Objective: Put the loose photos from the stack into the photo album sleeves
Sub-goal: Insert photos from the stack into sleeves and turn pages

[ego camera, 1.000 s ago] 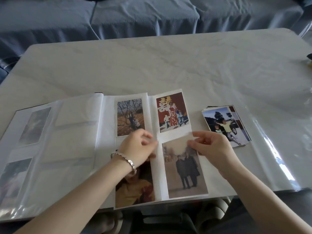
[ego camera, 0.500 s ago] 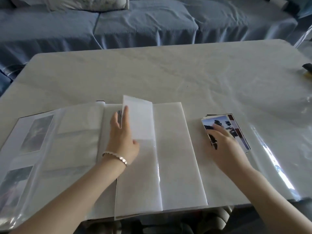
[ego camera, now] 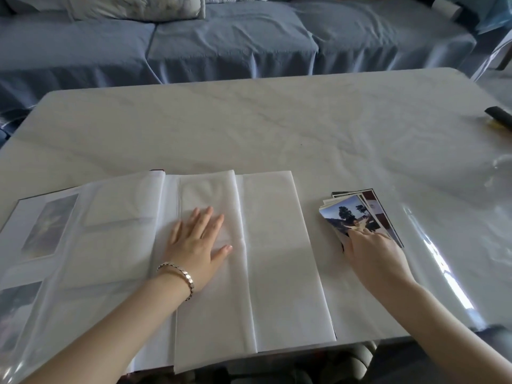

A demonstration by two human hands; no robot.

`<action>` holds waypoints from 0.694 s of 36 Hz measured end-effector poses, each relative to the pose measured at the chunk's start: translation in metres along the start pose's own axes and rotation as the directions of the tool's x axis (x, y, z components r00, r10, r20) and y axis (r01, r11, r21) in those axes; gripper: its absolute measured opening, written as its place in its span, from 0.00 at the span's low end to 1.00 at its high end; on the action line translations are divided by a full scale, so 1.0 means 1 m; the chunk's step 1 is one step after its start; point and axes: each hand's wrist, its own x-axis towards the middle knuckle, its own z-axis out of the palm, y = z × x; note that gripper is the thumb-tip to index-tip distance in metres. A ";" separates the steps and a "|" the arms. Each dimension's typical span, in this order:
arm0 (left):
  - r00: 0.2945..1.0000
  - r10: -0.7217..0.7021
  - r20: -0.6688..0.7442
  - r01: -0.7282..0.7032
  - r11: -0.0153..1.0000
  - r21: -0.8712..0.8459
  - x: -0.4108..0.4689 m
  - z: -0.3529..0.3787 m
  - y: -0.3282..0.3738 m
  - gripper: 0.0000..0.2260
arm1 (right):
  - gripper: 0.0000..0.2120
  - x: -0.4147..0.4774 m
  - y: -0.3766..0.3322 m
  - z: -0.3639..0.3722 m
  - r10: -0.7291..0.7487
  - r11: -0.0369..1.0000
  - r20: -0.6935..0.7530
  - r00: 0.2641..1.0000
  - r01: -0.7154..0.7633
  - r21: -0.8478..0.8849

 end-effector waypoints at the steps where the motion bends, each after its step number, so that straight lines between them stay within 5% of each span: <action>1: 1.000 -0.006 0.000 0.006 1.000 0.007 -0.001 0.001 -0.001 0.27 | 0.10 0.000 0.000 0.000 -0.016 1.000 0.016 1.000 0.016 -0.016; 19: 0.999 0.003 -0.042 -0.004 1.000 -0.027 -0.002 0.000 0.005 0.24 | 0.12 -0.014 -0.001 -0.014 -0.036 0.994 0.034 0.999 0.032 0.107; 22: 0.982 0.031 -0.188 -0.073 0.972 -0.224 -0.006 -0.005 0.013 0.21 | 0.12 -0.020 -0.004 -0.017 0.030 0.968 -0.068 0.997 -0.012 0.249; 25: 0.953 -0.107 -0.283 -0.086 0.800 -0.594 -0.010 -0.019 0.028 0.12 | 0.05 -0.029 -0.015 -0.025 0.020 0.898 -0.322 0.947 0.125 0.423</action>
